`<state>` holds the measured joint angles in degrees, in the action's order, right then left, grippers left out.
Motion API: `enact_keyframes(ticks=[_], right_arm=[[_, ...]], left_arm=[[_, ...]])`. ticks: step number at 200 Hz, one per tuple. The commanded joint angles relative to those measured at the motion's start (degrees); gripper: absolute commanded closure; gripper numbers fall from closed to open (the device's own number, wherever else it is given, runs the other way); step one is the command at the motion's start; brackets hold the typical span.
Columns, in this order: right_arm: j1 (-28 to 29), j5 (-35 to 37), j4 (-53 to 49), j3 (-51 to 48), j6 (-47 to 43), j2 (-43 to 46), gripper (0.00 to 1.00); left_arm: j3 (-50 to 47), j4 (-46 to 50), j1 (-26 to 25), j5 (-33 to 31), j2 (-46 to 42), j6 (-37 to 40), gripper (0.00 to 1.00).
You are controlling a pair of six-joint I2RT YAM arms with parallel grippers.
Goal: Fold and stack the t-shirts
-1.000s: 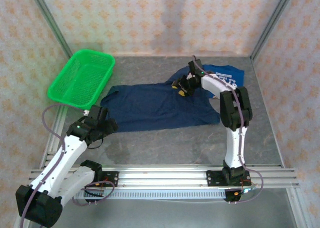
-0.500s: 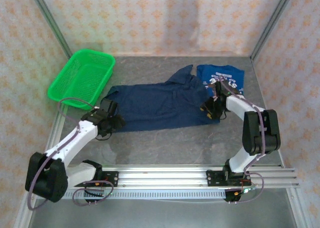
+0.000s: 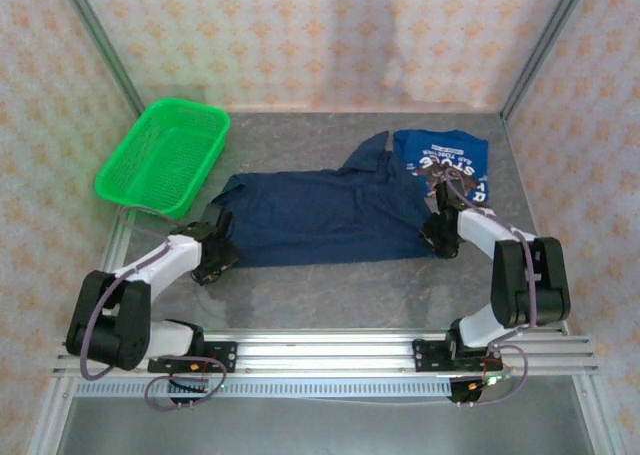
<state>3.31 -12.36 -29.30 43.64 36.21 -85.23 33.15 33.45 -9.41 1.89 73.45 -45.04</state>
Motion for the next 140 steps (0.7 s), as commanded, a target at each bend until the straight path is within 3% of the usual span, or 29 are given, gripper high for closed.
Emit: enact_keyframes(ticks=[1, 46, 79, 112, 140], right_arm=[[-0.7, 6.7, -8.5, -3.2, 1.8, 2.8, 0.6], [-0.7, 4.0, -9.5, -5.0, 3.5, 11.7, 0.49], [-0.7, 0.1, -5.8, 3.0, -6.5, 14.9, 0.36], [-0.7, -16.0, -3.1, 16.2, -22.2, 3.4, 0.38], [-0.7, -20.5, -4.3, 25.1, -28.7, -7.9, 0.49]], left_arm=[[-3.9, 8.3, 1.0, -3.7, -4.2, -1.1, 0.29], [-6.0, 10.9, -1.2, 0.7, -16.7, -3.2, 0.29], [2.7, 13.2, -5.0, 0.7, -20.2, -2.4, 0.28], [12.0, 10.3, -7.5, 2.5, -17.6, 2.8, 0.27], [16.9, 6.6, -9.7, 4.2, -15.3, 7.4, 0.25]])
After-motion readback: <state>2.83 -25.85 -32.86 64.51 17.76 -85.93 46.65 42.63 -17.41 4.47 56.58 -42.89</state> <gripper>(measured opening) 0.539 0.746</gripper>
